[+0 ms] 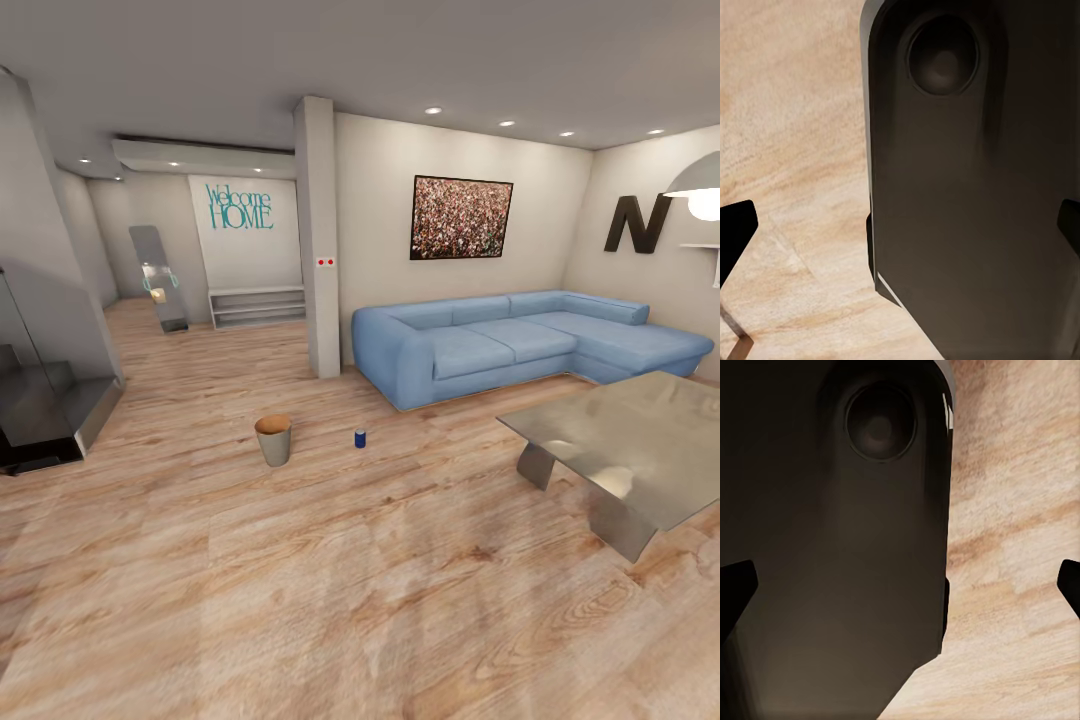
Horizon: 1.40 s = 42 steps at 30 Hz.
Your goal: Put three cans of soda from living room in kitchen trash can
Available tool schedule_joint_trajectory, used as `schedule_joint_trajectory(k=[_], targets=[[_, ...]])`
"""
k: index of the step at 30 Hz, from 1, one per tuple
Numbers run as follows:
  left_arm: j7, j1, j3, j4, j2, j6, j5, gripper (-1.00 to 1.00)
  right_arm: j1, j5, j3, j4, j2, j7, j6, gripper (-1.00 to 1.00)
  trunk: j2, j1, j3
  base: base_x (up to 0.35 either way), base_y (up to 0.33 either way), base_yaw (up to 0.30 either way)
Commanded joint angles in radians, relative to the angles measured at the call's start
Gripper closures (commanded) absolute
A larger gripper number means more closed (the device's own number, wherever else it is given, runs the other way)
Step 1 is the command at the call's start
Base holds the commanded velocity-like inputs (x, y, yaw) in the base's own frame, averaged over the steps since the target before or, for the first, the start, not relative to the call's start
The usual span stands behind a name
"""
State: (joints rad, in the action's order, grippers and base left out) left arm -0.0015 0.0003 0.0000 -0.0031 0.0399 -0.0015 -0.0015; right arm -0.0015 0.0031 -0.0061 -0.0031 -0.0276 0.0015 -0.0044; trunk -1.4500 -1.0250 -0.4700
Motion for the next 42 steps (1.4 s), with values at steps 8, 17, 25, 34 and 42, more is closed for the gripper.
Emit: schedule_joint_trajectory(k=[8, 17, 25, 34, 42], targets=[[0.000, 0.000, 0.000, 0.000, 0.000, 0.000, 0.000, -1.00, 0.000, 0.000, 0.000, 0.000, 0.000, 0.000, 0.000, -1.00, 0.000, 0.000, 0.000, 0.000, 0.000, 0.000], [0.000, 0.000, 0.000, 0.000, 0.000, 0.000, 0.000, -1.00, 0.000, 0.000, 0.000, 0.000, 0.000, 0.000, 0.000, -1.00, 0.000, 0.000, 0.000, 0.000, 0.000, 0.000], [0.000, 0.000, 0.000, 0.000, 0.000, 0.000, 0.000, -1.00, 0.000, 0.000, 0.000, 0.000, 0.000, 0.000, 0.000, -1.00, 0.000, 0.000, 0.000, 0.000, 0.000, 0.000], [0.000, 0.000, 0.000, 0.000, 0.000, 0.000, 0.000, -1.00, 0.000, 0.000, 0.000, 0.000, 0.000, 0.000, 0.000, -1.00, 0.000, 0.000, 0.000, 0.000, 0.000, 0.000], [0.000, 0.000, 0.000, 0.000, 0.000, 0.000, 0.000, -1.00, 0.000, 0.000, 0.000, 0.000, 0.000, 0.000, 0.000, -1.00, 0.000, 0.000, 0.000, 0.000, 0.000, 0.000]])
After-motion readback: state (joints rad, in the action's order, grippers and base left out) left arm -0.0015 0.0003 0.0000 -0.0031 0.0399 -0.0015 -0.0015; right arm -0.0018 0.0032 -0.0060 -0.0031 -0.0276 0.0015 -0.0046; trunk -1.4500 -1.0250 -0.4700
